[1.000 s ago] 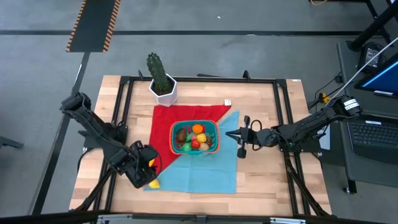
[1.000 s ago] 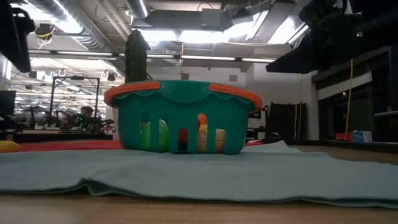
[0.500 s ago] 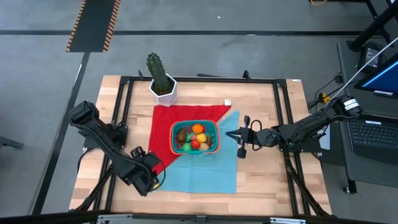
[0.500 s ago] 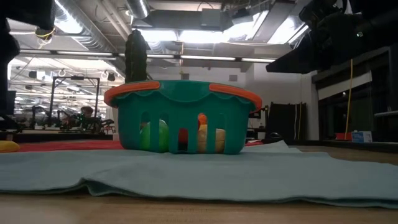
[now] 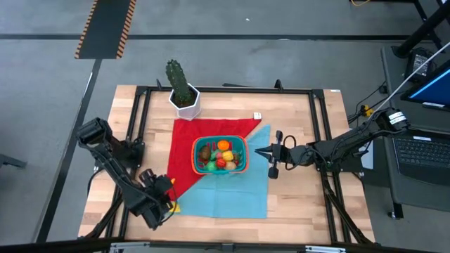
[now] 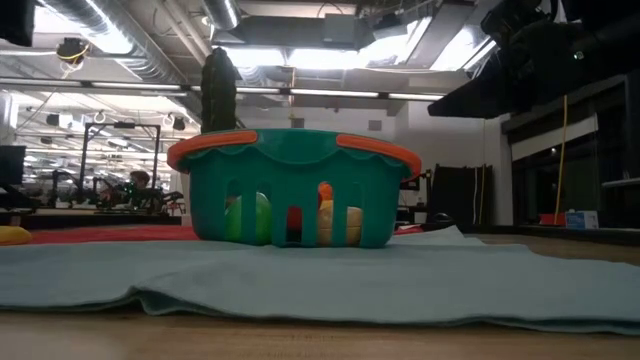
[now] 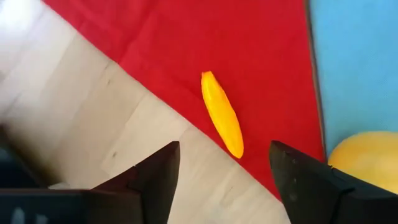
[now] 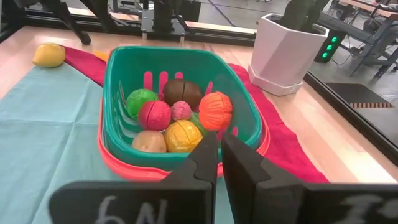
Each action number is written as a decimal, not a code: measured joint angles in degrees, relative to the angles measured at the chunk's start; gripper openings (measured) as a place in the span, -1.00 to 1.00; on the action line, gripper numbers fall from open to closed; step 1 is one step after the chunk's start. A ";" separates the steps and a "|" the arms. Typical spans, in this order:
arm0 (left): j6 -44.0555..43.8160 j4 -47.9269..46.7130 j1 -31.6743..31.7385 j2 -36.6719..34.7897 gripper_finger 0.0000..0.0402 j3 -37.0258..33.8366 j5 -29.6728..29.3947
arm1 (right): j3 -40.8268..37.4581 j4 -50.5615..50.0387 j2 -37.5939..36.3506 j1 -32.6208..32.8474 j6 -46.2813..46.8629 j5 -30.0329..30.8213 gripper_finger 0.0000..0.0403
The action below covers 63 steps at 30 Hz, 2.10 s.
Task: Build produce basket
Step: Put the yellow corn into the blue basket
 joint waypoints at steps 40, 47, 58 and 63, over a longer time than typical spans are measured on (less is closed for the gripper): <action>1.43 12.60 -4.09 -28.89 -0.68 -16.80 -12.40 | 0.00 0.48 0.01 -0.68 0.90 0.00 -0.87; 1.43 12.88 -3.83 -28.91 -0.45 -16.80 -12.78 | 0.00 0.44 -0.01 -0.68 0.88 0.00 -0.87; 2.30 15.88 -3.88 -27.42 -0.06 -16.80 -20.51 | 0.00 0.36 0.00 -0.68 0.87 -0.01 -0.87; 3.31 15.97 -3.39 -24.96 -0.07 -16.80 -16.49 | 0.00 -0.10 0.01 -0.68 0.68 0.00 -0.87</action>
